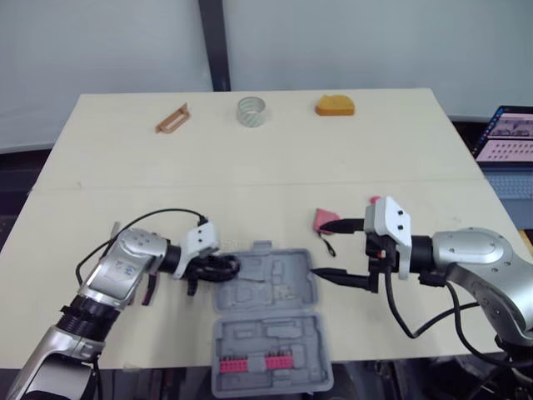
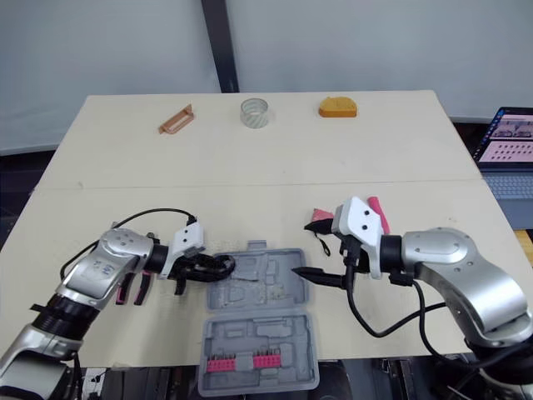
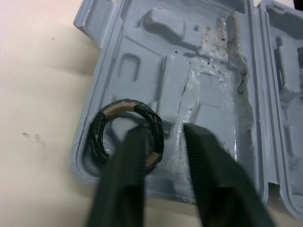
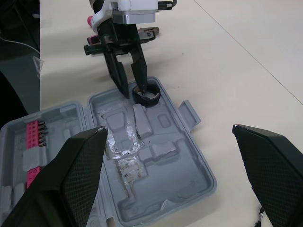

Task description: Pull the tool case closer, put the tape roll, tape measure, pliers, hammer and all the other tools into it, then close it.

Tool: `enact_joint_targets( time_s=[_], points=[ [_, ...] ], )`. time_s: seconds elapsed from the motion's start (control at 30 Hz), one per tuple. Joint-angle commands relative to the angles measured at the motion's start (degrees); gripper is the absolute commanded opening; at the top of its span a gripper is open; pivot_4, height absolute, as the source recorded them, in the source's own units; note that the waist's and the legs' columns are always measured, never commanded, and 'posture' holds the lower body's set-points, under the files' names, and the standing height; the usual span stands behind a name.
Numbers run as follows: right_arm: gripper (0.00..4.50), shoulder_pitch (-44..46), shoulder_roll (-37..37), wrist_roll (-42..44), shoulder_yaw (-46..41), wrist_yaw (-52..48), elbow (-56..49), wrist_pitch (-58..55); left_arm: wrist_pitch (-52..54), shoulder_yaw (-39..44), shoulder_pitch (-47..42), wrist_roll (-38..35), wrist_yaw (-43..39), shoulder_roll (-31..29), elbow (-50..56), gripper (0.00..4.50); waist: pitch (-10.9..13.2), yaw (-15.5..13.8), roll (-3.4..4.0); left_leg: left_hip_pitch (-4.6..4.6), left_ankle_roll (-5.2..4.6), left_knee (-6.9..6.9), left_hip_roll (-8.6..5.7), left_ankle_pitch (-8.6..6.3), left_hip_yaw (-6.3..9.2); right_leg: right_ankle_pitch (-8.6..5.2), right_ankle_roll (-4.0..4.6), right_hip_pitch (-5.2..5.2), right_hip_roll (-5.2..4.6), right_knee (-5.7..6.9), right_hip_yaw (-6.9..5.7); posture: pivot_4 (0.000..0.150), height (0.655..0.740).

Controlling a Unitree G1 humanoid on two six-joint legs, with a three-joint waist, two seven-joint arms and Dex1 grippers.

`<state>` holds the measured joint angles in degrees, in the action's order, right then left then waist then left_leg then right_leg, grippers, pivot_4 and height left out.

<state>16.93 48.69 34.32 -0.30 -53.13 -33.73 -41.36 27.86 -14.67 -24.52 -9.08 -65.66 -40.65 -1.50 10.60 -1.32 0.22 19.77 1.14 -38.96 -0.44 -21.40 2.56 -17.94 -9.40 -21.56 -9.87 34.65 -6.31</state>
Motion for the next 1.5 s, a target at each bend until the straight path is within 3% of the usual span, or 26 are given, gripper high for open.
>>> enact_joint_targets(
  time_s=[0.03, 0.37, 0.6, 0.77, 1.1, 1.2, 1.3, 1.47, 1.5],
  points=[
    [4.5, 0.52, -0.27, 0.71, -0.14, 0.54, -1.81, 0.19, -0.45, 0.37, -0.79, -0.13, -0.03, 0.1, 0.78, 2.55, 0.0, 0.01, 0.0, 0.0, 0.0, 0.0, 0.0, 0.0, 0.0, 0.0, 0.0, 0.0, 0.0, 0.0, 0.0, 0.15, 0.74],
    [4.5, 0.67, -0.19, 1.66, -0.29, 0.66, -2.31, -0.67, 4.55, 2.63, -1.37, -3.77, -1.56, -1.11, 6.55, 2.55, 0.0, 0.0, 0.0, 0.01, 0.0, -0.01, 0.01, 0.0, 0.01, 0.0, 0.0, 0.0, 0.0, 0.0, 0.0, 0.15, 0.74],
    [4.5, 0.98, -0.51, 1.44, -0.54, 0.97, -1.98, -0.61, 2.77, 9.36, 1.78, -7.12, 3.92, 1.87, 6.57, 2.55, 0.0, 0.05, 0.0, 0.01, 0.0, -0.02, 0.01, 0.0, 0.01, 0.0, 0.0, 0.0, 0.0, 0.01, 0.0, 0.15, 0.74],
    [4.5, 1.47, -0.51, 1.33, -0.41, 0.58, -1.39, -0.54, 0.82, 10.53, 6.4, -6.9, 6.64, 3.01, 6.99, 0.28, 0.0, 0.1, 0.0, -0.01, -0.01, 0.01, 0.04, -0.01, 0.01, 0.0, 0.0, 0.0, 0.03, 0.01, 0.0, 0.15, 0.74],
    [4.5, 2.88, -0.62, 1.01, 0.64, -0.32, -0.24, -0.23, -1.2, 12.5, 7.98, -7.98, 10.36, 5.55, 6.91, 0.28, 0.0, 0.02, 0.0, 0.1, 0.0, -0.13, 0.03, -0.02, 0.07, 0.03, 0.04, 0.0, 0.03, -0.01, -0.01, 0.15, 0.74],
    [4.5, 2.94, -0.58, 1.11, 0.75, -0.31, -0.2, -0.22, -1.84, 12.7, 9.1, -7.84, 10.68, 5.67, 6.91, 1.0, 0.0, 0.04, 0.0, 0.08, 0.0, -0.12, 0.04, -0.02, 0.07, 0.04, 0.04, 0.0, 0.05, -0.01, -0.01, 0.15, 0.74],
    [4.5, 2.98, -0.47, 1.21, 0.8, -0.35, -0.11, -0.19, -1.89, 12.82, 9.24, -8.03, 11.08, 5.8, 7.01, 2.46, 0.0, -0.14, -0.01, 0.1, 0.0, -0.13, 0.04, -0.02, 0.07, 0.04, 0.04, 0.0, 0.05, -0.01, -0.01, 0.15, 0.74],
    [4.5, 3.15, -0.45, 1.27, 0.88, -0.49, 0.1, -0.2, -1.96, 13.74, 8.86, -9.18, 11.45, 6.46, 6.93, 2.46, 0.0, -0.02, 0.0, 0.1, 0.0, -0.13, 0.04, -0.02, 0.08, 0.04, 0.04, 0.0, 0.05, -0.01, -0.01, 0.15, 0.74],
    [4.5, 3.16, -0.45, 1.26, 0.9, -0.52, 0.13, -0.19, -2.01, 13.86, 8.85, -9.28, 11.59, 6.52, 6.95, 2.18, 0.0, -0.01, 0.0, 0.1, 0.0, -0.13, 0.04, -0.02, 0.08, 0.04, 0.04, 0.0, 0.05, -0.01, -0.01, 0.15, 0.74]
  ],
)
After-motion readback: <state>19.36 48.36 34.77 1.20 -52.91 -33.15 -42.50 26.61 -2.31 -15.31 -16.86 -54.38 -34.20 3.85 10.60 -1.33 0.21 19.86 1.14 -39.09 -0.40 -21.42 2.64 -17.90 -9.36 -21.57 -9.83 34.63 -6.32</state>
